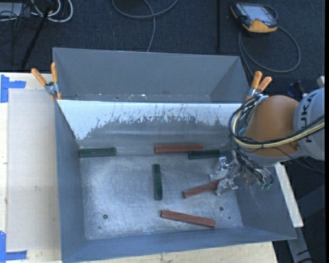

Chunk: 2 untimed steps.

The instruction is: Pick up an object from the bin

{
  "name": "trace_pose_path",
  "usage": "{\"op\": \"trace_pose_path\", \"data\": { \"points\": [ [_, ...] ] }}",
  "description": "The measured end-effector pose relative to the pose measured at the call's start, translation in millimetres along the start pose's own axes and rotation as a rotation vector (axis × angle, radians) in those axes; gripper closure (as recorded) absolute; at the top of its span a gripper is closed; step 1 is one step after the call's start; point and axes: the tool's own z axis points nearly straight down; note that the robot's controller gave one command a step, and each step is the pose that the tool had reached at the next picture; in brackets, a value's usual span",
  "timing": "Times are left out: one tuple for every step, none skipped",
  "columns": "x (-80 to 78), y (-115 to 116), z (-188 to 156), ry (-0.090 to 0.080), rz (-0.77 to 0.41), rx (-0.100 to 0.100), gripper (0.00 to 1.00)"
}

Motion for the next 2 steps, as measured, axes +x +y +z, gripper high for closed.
{"op": "trace_pose_path", "data": {
  "points": [
    [0.0,0,0,0.0,-0.001,0.0,1.0],
    [-19.2,51,-164,0.005,0.015,-0.002,1.0]
  ]
}}
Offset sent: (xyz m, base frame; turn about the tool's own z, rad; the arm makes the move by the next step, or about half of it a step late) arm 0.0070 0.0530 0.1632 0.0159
